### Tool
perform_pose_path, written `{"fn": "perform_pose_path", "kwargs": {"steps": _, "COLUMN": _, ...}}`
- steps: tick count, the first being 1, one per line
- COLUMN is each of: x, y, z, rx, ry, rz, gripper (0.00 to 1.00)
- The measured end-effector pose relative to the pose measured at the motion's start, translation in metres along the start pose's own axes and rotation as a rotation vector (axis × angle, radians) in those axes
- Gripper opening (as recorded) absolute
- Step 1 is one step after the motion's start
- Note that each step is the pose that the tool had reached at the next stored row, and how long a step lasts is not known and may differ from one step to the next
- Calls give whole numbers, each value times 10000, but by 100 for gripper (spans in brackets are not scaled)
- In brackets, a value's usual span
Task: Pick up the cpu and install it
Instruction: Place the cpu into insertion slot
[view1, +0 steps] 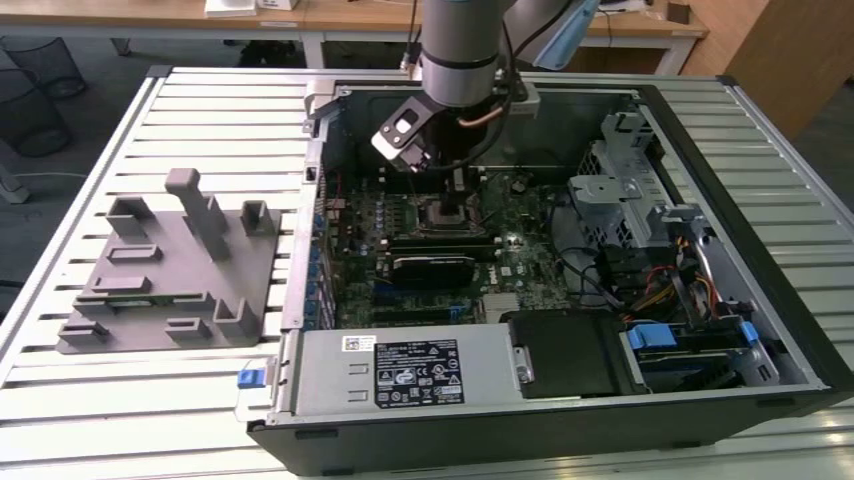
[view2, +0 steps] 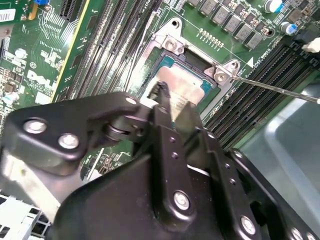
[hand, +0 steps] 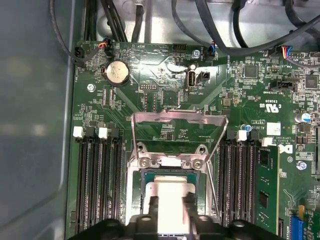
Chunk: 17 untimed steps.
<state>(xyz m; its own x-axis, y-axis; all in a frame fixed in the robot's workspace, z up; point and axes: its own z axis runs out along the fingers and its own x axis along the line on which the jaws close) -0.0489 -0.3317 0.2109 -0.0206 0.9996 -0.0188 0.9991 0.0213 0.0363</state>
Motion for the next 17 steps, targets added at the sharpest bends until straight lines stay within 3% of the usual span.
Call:
{"fn": "perform_pose_path", "kwargs": {"steps": 5, "x": -1, "y": 1, "z": -36, "rx": 2, "ry": 1, "rz": 0, "gripper": 11}}
{"fn": "perform_pose_path", "kwargs": {"steps": 17, "x": -2, "y": 3, "z": -99, "rx": 12, "ry": 0, "rz": 0, "gripper": 11}}
